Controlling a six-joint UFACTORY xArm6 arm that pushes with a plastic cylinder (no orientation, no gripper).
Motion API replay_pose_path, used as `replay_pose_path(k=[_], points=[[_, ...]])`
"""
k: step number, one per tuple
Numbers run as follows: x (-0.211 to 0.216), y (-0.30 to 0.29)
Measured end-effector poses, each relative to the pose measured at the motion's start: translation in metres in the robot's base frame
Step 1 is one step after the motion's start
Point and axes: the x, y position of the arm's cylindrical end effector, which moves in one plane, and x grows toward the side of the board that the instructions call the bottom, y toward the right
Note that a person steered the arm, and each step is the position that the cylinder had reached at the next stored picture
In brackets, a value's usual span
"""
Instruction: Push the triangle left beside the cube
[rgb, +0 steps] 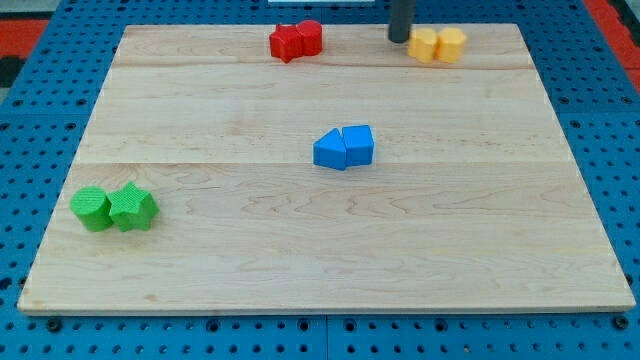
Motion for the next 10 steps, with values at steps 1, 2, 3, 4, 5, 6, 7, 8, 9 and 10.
replay_pose_path(k=[1,2,3,4,5,6,7,8,9,10], points=[[0.0,-0.028],[0.001,-0.034],[0.007,-0.034],[0.044,-0.033],[0.094,-0.055],[0.141,-0.064],[0.188,-0.075],[0.233,-0.075],[0.272,-0.075],[0.286,-0.087]])
